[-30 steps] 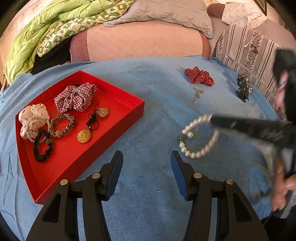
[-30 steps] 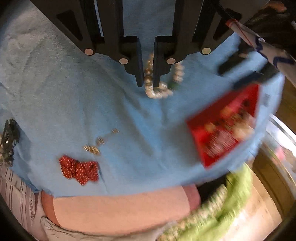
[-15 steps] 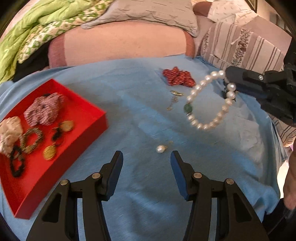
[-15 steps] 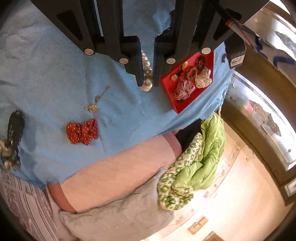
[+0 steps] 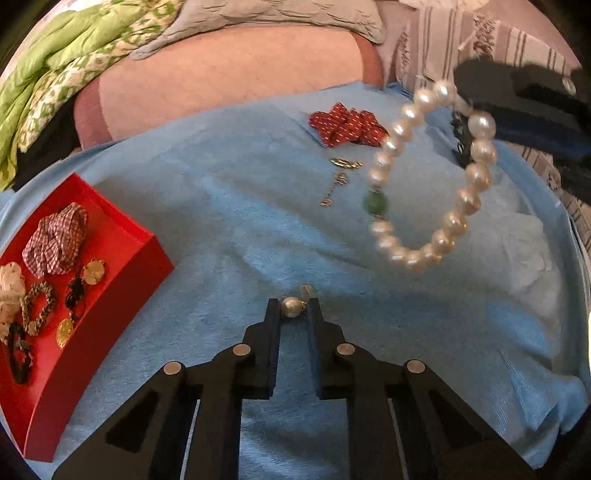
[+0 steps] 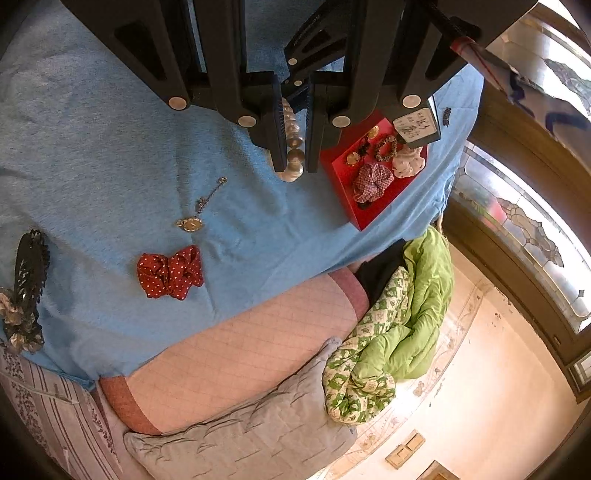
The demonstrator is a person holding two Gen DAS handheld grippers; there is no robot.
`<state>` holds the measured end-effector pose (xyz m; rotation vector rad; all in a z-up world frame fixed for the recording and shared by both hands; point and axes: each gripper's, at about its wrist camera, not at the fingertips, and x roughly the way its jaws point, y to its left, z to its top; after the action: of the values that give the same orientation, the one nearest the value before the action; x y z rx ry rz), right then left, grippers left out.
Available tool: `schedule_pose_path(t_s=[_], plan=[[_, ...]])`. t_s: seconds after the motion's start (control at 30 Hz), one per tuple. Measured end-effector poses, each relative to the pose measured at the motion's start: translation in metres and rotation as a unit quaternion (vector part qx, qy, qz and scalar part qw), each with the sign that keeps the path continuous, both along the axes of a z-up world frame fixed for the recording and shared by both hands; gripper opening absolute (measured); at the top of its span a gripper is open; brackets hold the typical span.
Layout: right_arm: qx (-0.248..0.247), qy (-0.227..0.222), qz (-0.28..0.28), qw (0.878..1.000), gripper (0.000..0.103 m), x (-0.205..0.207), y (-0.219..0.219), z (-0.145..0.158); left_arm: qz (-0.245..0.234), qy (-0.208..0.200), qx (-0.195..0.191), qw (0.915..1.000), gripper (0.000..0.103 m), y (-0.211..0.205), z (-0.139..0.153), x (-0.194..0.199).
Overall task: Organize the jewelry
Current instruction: 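Grasp the pearl bracelet with the right tool while the left tool grasps the pearl earring, then lower both pearl items into the red tray and open both tools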
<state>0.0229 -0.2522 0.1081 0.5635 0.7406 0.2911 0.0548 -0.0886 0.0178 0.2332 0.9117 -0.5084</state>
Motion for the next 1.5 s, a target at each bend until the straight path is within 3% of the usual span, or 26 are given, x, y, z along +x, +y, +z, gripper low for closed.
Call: schedule_pose_path(t_s=[0.3, 0.63, 1.1, 1.5], plan=[[-0.014, -0.003, 0.009, 1.0, 0.011, 0.003, 0.013, 0.0, 0.02, -0.048, -0.038, 0.9979, 0.013, 0.039, 0.047, -0.003], [-0.02, -0.006, 0.034, 0.999, 0.011, 0.017, 0.048, 0.0, 0.069, -0.059, -0.063, 0.9939, 0.013, 0.099, 0.071, 0.008], [-0.007, -0.028, 0.088, 0.996, 0.011, 0.038, 0.13, 0.004, 0.142, -0.043, -0.052, 0.9876, 0.013, 0.193, 0.065, 0.011], [0.049, -0.009, 0.16, 0.986, 0.011, 0.052, 0.211, -0.02, 0.173, -0.025, -0.034, 0.984, 0.013, 0.232, 0.052, 0.008]])
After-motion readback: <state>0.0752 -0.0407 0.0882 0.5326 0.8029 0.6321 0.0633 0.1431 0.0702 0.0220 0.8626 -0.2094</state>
